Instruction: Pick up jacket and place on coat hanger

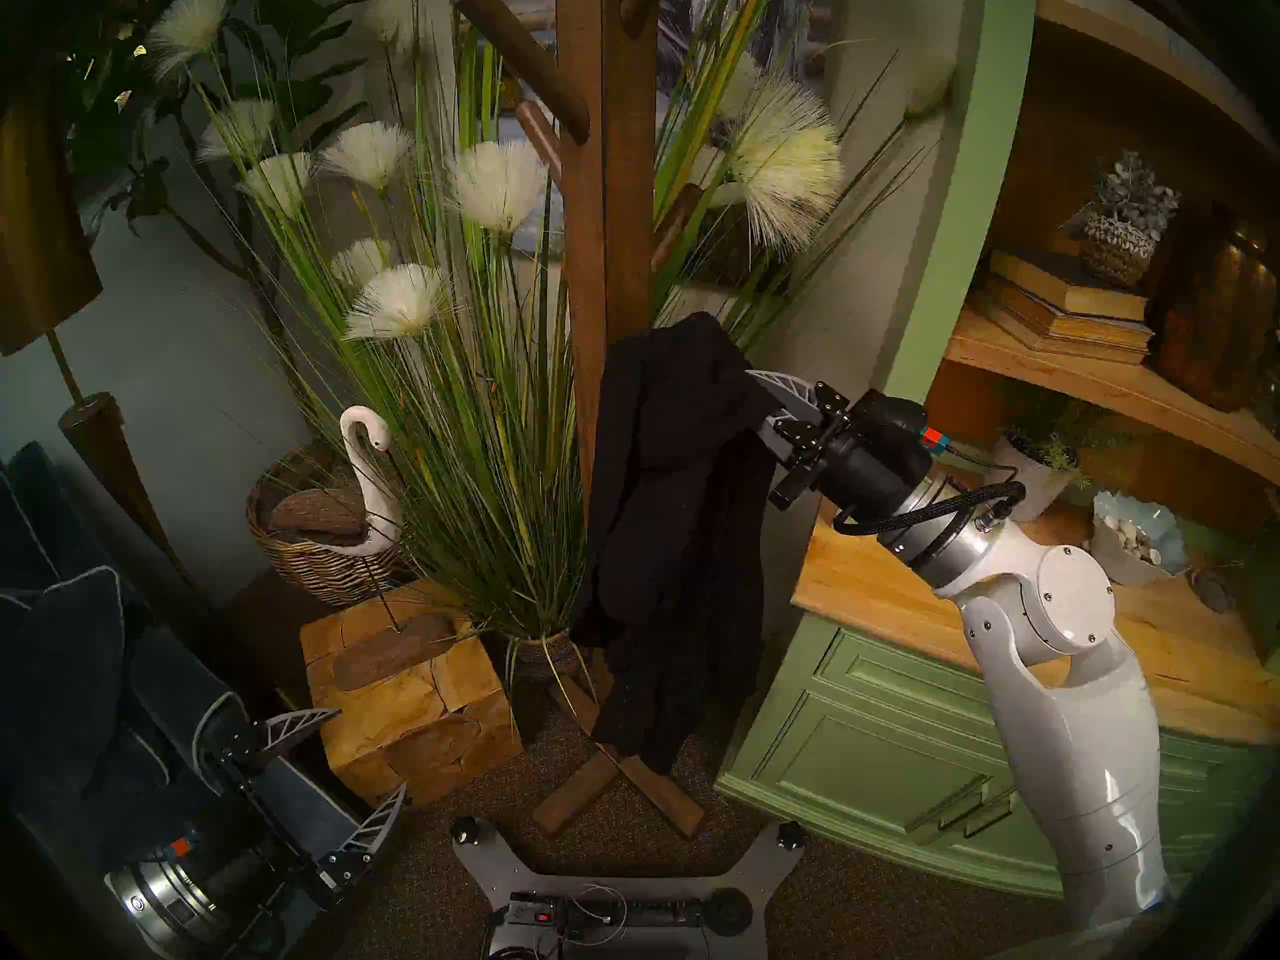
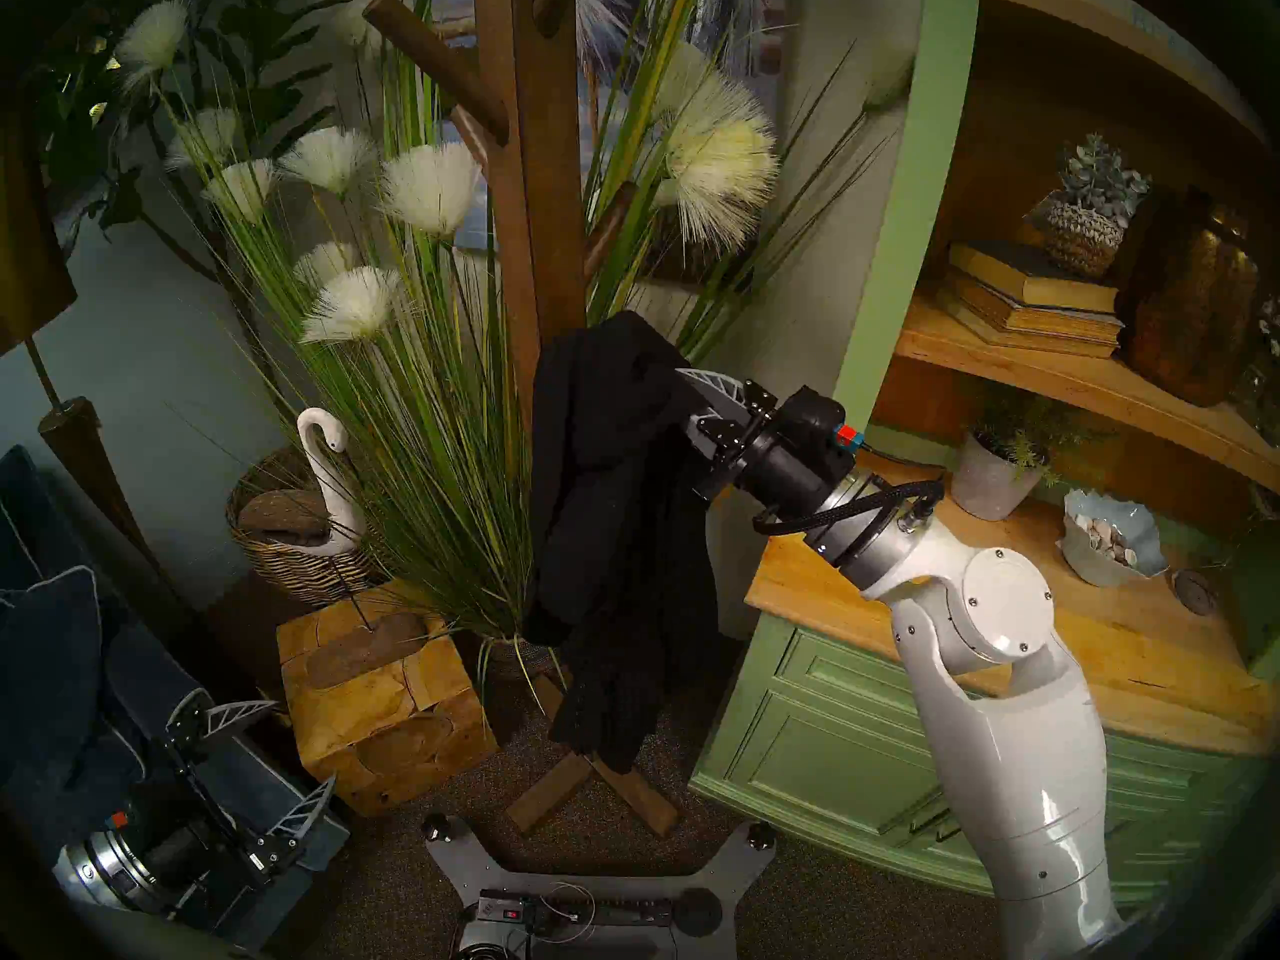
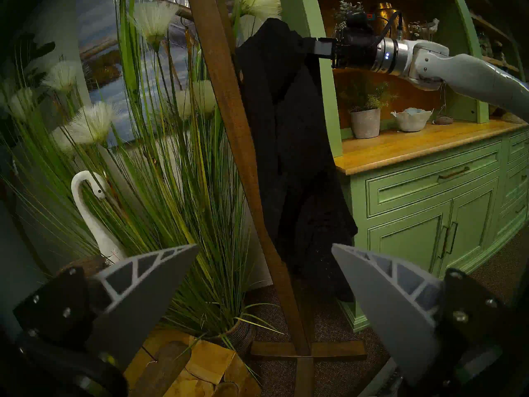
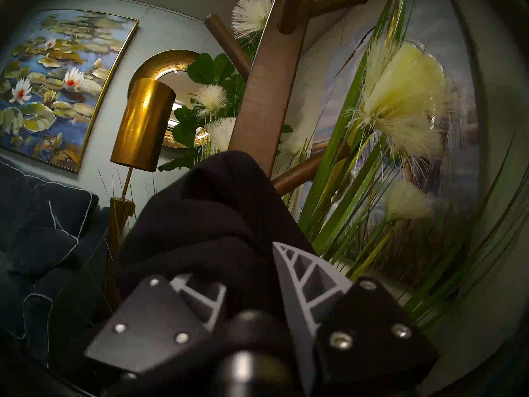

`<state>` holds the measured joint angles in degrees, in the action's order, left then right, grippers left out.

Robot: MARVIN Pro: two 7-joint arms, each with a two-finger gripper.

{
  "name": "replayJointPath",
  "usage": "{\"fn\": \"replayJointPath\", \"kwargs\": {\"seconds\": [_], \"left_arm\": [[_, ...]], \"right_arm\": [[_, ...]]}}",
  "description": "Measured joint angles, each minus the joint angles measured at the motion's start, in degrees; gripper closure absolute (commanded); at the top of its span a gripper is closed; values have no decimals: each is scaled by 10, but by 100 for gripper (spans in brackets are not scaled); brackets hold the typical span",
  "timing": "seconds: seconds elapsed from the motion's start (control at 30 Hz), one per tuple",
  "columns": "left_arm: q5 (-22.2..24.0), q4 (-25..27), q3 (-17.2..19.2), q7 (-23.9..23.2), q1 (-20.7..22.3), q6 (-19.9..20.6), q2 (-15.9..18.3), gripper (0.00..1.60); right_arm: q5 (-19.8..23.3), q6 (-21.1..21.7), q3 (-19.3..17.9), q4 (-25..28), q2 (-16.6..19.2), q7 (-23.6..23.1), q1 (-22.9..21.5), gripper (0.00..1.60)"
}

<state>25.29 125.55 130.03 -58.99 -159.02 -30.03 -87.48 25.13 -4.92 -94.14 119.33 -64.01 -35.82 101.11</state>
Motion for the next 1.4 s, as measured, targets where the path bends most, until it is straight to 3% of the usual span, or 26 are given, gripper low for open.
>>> {"fn": "replayJointPath", "kwargs": {"seconds": [0.03,0.07,0.43,0.63,0.93,1.4], "left_arm": [[0,0,0,0,0,0,0,0],[0,0,0,0,0,0,0,0],[0,0,1,-2,2,1,-2,0],[0,0,1,-3,2,1,-3,0],[-1,0,2,-5,4,2,-4,0],[-1,0,2,-6,6,2,-6,0]], "right_arm": [[1,0,-1,-1,0,0,3,6],[2,0,-3,-3,0,-1,8,0],[4,-10,-11,-18,5,-30,58,0],[5,-35,-31,-22,4,-46,96,0],[35,-110,-116,21,-19,-60,139,0],[161,-182,-254,73,-83,-78,225,0]]}}
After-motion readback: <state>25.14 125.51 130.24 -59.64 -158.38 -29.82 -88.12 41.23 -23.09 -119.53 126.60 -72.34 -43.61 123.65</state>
